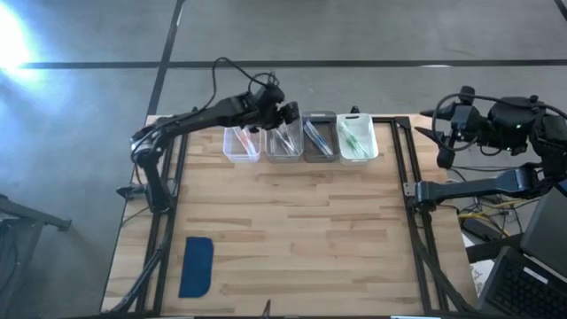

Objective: Pick & Place Toothbrushes
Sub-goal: Adjust the gray bin

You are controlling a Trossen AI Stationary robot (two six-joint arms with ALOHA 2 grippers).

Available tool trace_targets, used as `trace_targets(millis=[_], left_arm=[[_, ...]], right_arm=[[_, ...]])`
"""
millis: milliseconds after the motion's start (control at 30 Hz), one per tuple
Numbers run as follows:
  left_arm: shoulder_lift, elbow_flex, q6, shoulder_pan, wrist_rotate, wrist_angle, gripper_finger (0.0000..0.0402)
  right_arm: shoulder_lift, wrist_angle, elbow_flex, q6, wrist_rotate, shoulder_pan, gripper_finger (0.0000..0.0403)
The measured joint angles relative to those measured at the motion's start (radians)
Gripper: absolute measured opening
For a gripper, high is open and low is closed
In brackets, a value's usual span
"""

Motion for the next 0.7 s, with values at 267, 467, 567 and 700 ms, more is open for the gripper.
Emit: trace_targets(millis=[267,467,567,700], left_arm=[[-0.141,0.000,0.168,-0.050,-0.029,0.189,0.0218],[-0.238,0.000,0.357,-0.117,-0.092,0.267,0.0218],[-0.277,0.000,0.456,-0.154,-0.121,0.267,0.0218],[-0.323,0.000,0.569,-0.197,-0.124,0.269,0.0218]], right_arm=[[0.000,0.091,0.000,-0.001,0.028,0.000,0.0153],[0.000,0.210,0.000,-0.045,0.028,0.000,0.0127],[0.000,0.241,0.000,-0.065,0.028,0.000,0.0114],[0.000,0.244,0.000,-0.131,0.028,0.000,0.0097]])
